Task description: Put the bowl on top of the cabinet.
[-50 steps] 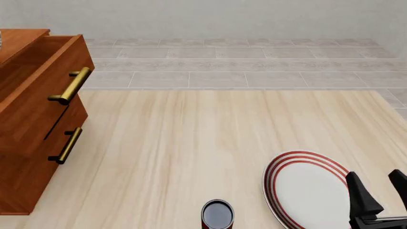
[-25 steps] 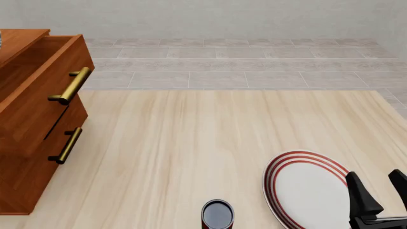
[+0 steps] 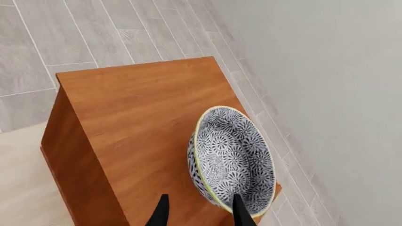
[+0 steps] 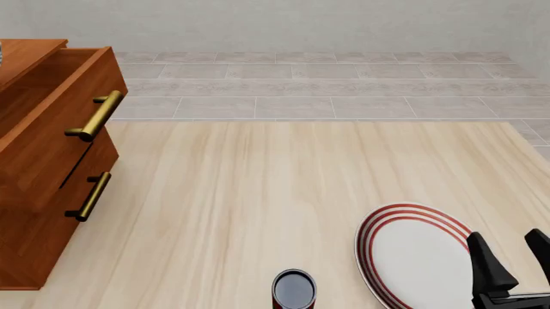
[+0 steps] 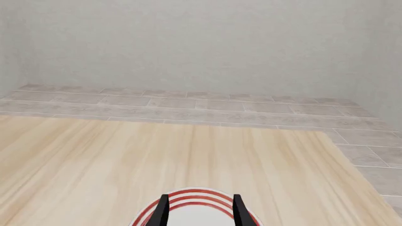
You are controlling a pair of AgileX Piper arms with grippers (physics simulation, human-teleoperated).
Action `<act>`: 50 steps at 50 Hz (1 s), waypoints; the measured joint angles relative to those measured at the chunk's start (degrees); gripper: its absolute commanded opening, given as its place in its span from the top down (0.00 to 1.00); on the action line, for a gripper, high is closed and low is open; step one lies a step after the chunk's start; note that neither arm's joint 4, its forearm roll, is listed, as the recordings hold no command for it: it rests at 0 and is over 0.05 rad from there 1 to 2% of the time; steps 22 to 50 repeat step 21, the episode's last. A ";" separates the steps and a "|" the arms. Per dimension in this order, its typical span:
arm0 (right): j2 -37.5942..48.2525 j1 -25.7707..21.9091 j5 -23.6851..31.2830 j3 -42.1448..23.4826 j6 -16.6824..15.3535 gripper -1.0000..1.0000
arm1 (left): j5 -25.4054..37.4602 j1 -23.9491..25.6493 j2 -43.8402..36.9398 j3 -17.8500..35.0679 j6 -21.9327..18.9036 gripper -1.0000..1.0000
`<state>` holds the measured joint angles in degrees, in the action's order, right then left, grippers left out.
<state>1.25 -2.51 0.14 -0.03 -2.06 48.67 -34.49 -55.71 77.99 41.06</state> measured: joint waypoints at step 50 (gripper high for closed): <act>-0.31 -0.04 0.21 -0.02 0.08 0.00 | -0.01 0.24 4.73 -2.58 0.54 0.00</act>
